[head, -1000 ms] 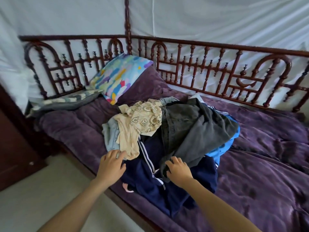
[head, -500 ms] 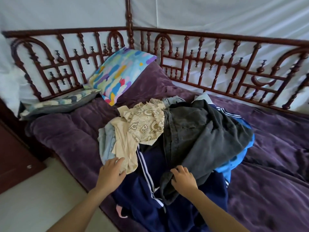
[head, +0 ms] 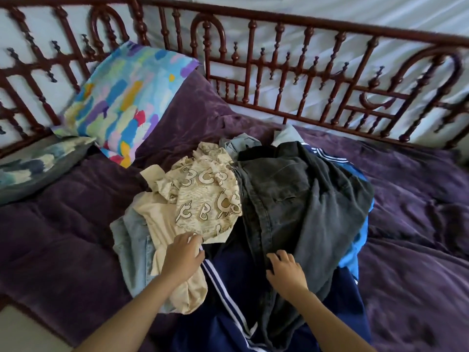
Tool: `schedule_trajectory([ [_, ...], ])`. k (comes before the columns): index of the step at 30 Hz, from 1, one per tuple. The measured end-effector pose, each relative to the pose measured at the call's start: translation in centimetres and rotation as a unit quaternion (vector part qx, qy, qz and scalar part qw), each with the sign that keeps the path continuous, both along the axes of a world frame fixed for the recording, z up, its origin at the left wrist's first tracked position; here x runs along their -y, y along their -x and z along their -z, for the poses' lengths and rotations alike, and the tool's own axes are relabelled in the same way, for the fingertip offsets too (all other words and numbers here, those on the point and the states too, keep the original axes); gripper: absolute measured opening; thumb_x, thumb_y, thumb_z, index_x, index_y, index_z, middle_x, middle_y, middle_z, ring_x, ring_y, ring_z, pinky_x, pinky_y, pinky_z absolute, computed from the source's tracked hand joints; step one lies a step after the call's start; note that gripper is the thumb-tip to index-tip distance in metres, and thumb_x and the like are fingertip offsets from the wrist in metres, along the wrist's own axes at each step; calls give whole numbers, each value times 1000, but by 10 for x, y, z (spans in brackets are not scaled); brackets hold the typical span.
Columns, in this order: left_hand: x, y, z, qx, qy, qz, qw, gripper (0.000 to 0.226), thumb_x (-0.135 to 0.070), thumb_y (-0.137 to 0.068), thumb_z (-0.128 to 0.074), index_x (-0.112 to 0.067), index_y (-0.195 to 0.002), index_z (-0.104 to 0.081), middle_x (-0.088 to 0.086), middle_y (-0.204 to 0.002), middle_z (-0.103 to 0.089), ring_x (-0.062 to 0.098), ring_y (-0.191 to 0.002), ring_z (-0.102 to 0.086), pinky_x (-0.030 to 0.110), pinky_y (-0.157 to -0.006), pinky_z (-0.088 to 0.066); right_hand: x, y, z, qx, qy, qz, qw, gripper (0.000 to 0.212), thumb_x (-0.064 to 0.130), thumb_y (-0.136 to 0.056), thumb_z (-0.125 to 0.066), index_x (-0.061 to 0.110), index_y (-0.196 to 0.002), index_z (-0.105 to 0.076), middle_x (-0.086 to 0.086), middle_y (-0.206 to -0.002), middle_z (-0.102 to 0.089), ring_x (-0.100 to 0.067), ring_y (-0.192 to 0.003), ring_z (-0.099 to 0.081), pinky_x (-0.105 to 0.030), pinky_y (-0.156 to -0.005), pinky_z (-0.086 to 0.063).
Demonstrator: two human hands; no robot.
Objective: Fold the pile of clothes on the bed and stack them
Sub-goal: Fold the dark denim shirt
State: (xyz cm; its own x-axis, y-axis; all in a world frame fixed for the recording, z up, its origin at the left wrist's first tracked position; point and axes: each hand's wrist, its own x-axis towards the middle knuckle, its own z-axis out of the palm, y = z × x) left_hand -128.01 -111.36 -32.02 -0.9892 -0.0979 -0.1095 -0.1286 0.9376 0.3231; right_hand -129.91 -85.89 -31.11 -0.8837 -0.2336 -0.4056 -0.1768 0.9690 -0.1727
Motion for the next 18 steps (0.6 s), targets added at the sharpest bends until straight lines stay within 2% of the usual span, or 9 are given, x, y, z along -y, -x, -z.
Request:
schedule_trajectory([
  [3, 27, 40, 12, 7, -9, 27, 1000, 44, -29, -94, -49, -15, -135, -45, 7, -140, -41, 25, -131, -34, 35, -102, -35, 25, 24, 1, -3, -7, 46, 999, 48, 32, -97, -39, 23, -143, -30, -2, -146, -29, -22, -132, -31, -32, -104, -33],
  [5, 43, 63, 25, 5, -1, 45, 999, 42, -22, -88, -59, -9, -127, -54, 14, -134, -49, 33, -126, -42, 41, -98, -40, 38, 35, 6, -3, -6, 73, 997, 47, 33, -96, -39, 22, -142, -31, -1, -144, -31, -22, -130, -33, -32, -102, -34],
  [7, 50, 82, 39, 13, 3, 88, 996, 42, -14, -73, -75, -4, -113, -64, 20, -119, -59, 42, -113, -53, 49, -85, -48, 48, 44, 9, 1, -16, 90, 996, 48, 32, -96, -39, 21, -143, -30, -2, -144, -31, -22, -130, -33, -32, -103, -34],
  [9, 49, 98, 49, 29, 21, 123, 992, 49, -14, -56, -86, -5, -101, -69, 20, -106, -65, 43, -97, -62, 50, -69, -53, 55, 53, 12, 10, -18, 106, 994, 50, 32, -96, -40, 21, -144, -28, -3, -144, -31, -23, -130, -32, -32, -104, -34],
  [12, 44, 122, 60, 19, 53, 150, 987, 50, -25, -50, -83, -10, -96, -70, 17, -99, -68, 38, -86, -67, 46, -57, -54, 64, 78, 18, -21, -22, 127, 991, 52, 30, -93, -47, 16, -141, -33, -7, -140, -36, -28, -128, -37, -37, -99, -40],
  [14, 42, 137, 70, 30, 59, 160, 985, 48, -28, -53, -77, -9, -97, -69, 18, -100, -68, 39, -88, -66, 49, -63, -54, 69, 102, 22, -70, -22, 140, 987, 52, 27, -88, -56, 10, -135, -43, -11, -132, -43, -34, -122, -45, -42, -90, -46],
  [16, 40, 141, 74, 74, 23, 149, 986, 50, -23, -66, -77, -9, -112, -64, 19, -116, -62, 41, -109, -58, 52, -83, -48, 72, 125, 28, -43, -36, 160, 985, 53, 28, -92, -51, 14, -140, -33, -11, -138, -35, -32, -128, -37, -40, -96, -41],
  [18, 47, 140, 86, 106, 34, 131, 985, 47, -26, -84, -62, -13, -129, -52, 10, -136, -48, 32, -133, -36, 44, -102, -35, 70, 144, 37, -10, -65, 179, 982, 58, 29, -94, -47, 17, -145, -22, -12, -146, -25, -30, -133, -28, -38, -103, -35],
])
